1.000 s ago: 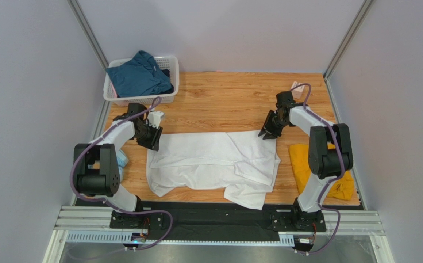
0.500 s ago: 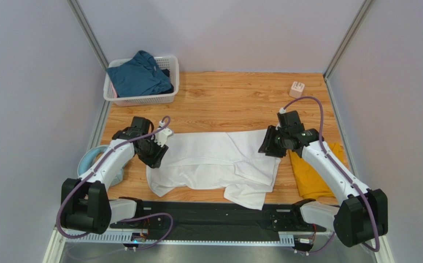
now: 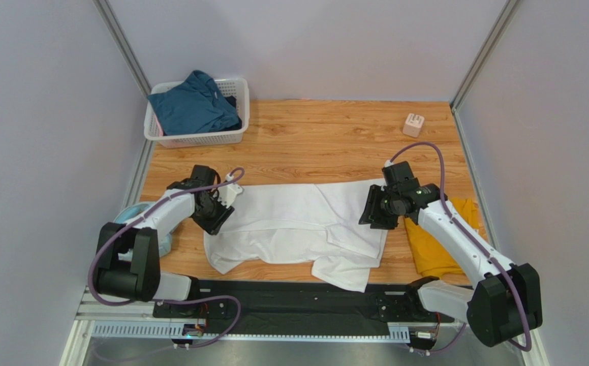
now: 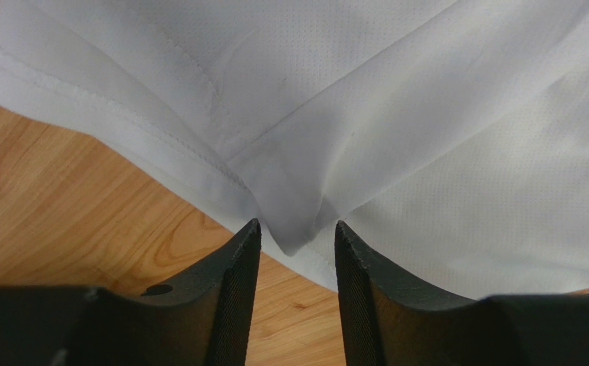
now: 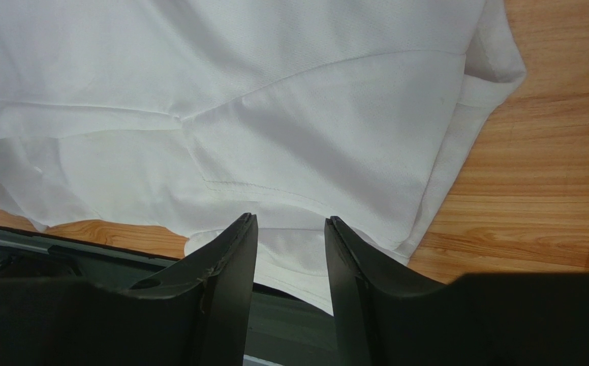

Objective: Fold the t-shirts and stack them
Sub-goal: Flatten out the tshirt

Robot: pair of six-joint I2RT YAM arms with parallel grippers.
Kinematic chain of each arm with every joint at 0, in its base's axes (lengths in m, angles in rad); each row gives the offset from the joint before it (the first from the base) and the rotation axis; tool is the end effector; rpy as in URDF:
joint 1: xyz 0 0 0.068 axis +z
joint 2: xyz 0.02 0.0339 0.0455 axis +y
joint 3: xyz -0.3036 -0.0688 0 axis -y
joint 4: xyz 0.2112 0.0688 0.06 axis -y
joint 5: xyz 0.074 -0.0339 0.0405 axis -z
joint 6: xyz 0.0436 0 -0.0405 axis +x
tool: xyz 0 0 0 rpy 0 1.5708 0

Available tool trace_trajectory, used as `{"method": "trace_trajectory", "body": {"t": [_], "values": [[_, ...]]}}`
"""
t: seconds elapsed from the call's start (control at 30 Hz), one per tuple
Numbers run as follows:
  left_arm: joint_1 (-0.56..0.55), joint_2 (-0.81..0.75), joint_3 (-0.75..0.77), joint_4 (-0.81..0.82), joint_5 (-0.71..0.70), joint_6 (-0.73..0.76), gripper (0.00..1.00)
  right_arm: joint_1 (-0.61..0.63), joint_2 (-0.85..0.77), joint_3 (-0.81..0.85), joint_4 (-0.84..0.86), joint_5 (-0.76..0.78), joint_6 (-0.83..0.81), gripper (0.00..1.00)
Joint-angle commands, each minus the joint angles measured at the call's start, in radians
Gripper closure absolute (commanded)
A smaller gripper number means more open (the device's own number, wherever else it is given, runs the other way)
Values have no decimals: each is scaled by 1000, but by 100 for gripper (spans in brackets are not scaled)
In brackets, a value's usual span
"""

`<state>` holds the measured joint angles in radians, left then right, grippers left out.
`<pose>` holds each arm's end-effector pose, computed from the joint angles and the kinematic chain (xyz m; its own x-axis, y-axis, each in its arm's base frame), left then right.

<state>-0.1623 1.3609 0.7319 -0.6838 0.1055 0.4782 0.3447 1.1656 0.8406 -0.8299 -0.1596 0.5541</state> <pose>0.1895 -0.0357 0.2212 -0.7610 0.5883 -0.2734 0.6053 0.7955 0.0270 0.1548 0.0629 0.2749 -0.9395 0.2147 -0.2671 0.1179 0.9344 0.3362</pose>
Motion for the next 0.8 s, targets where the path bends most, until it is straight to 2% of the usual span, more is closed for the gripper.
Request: {"method": "trace_trajectory", "body": {"t": [0.0,0.1,0.13,0.2,0.27,0.3,0.5,0.77], "values": [[-2,61,4,55,8,2,54,5,-40,-23,-23,37,23,55],[-2,93,17,56,19,0,66,5,-40,-52,-29,60,49,53],[-2,104,20,56,17,3,73,5,-38,-58,-34,68,59,53],[-2,110,23,61,14,3,80,7,-44,-87,-44,72,70,53],[-2,113,26,64,14,3,97,10,-61,-110,-55,71,96,53],[-2,113,26,66,13,2,100,17,-73,-133,-54,65,104,53],[-2,101,43,59,28,-9,100,71,-118,-195,-64,65,185,50],[-2,70,44,41,30,-13,100,96,-47,-227,-15,132,219,50]]}}
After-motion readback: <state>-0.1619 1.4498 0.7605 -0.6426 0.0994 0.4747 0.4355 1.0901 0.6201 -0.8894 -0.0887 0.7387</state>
